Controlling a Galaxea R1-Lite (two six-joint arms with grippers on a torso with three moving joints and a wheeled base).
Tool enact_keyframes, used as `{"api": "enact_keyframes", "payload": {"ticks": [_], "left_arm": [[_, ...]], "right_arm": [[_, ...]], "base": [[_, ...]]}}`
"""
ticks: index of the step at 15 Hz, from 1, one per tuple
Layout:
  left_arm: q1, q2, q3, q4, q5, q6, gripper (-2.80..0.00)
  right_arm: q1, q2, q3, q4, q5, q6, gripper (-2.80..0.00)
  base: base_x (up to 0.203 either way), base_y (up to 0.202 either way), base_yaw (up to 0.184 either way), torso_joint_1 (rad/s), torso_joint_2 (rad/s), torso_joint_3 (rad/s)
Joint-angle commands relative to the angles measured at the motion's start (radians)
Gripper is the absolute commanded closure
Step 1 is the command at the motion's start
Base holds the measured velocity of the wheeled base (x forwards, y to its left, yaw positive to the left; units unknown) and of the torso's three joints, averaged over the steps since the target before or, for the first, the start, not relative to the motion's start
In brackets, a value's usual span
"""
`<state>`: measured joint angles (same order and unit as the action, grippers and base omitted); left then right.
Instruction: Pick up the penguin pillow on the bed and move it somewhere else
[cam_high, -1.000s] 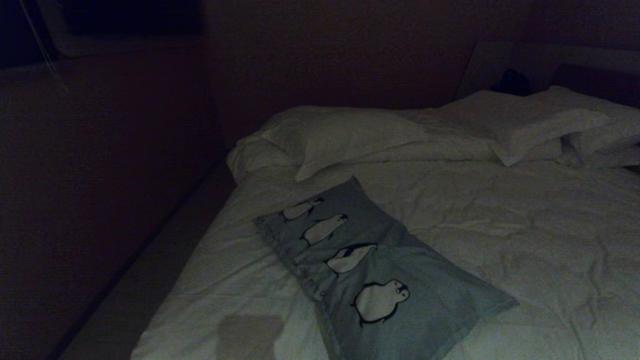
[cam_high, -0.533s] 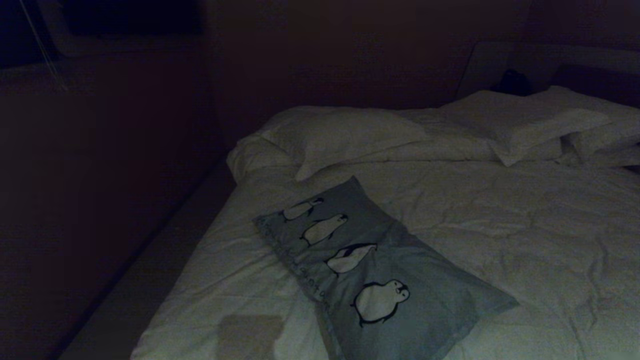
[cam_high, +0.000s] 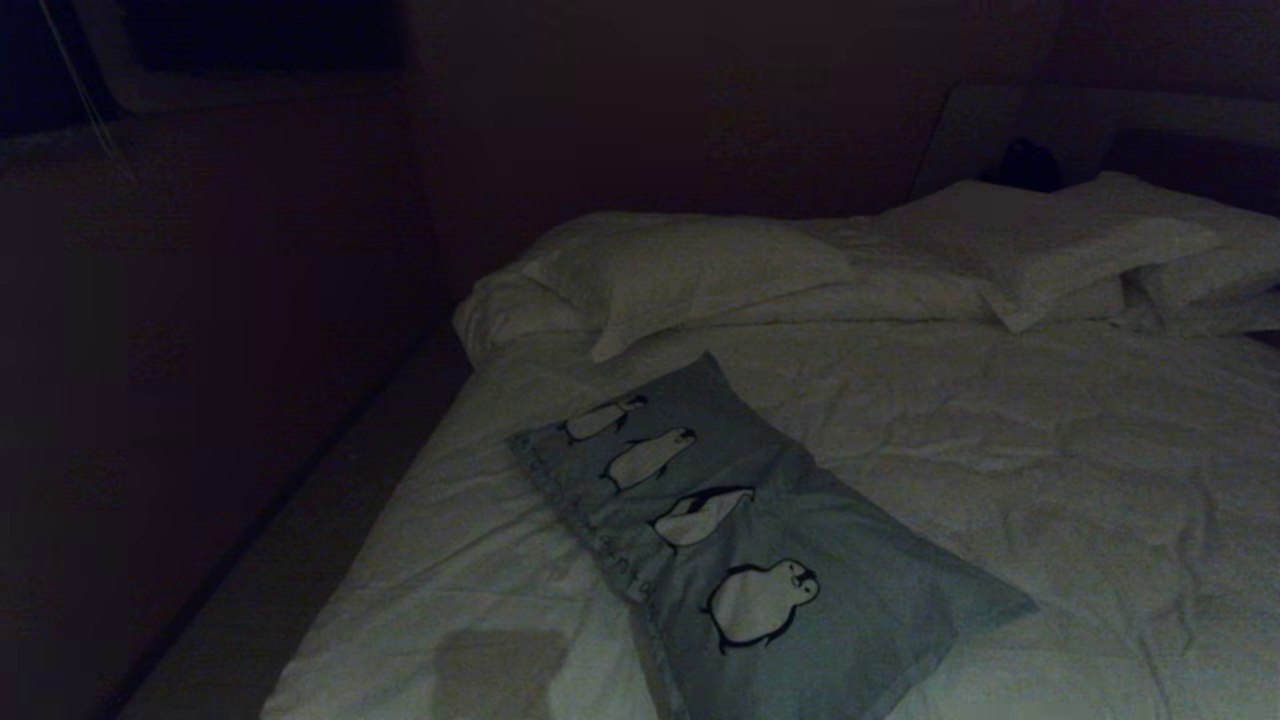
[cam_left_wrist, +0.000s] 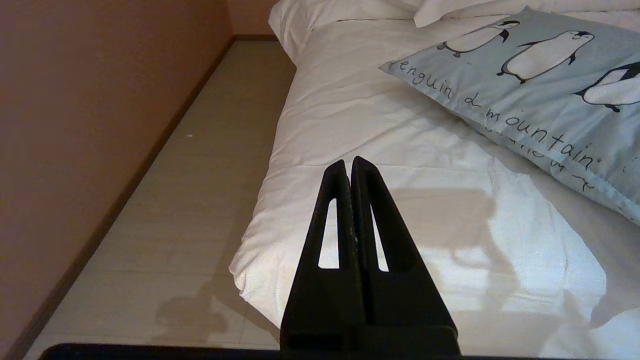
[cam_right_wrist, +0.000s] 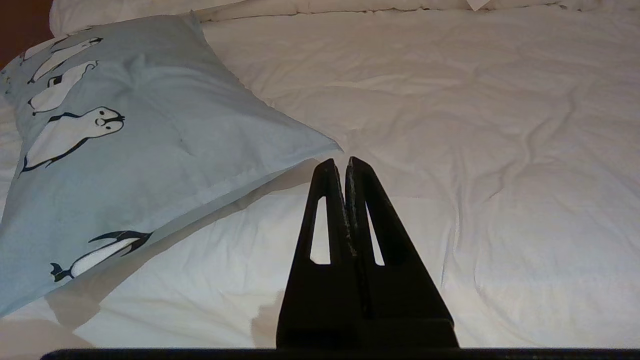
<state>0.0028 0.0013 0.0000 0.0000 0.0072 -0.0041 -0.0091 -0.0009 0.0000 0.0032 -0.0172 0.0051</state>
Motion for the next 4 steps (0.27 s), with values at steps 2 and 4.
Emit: {"api": "enact_keyframes", "payload": {"ticks": [2, 4], "left_arm": [[0.000, 0.000, 0.000, 0.000, 0.000, -0.001, 0.00], [0.000, 0.000, 0.000, 0.000, 0.000, -0.001, 0.00]], "right_arm": [[0.000, 0.001, 0.000, -0.001, 0.000, -0.007, 0.00], [0.000, 0.001, 0.000, 0.000, 0.000, 0.004, 0.00]], "base": [[0.000, 0.000, 0.000, 0.000, 0.00, 0.000], [0.000, 0.000, 0.000, 0.000, 0.00, 0.000]]}}
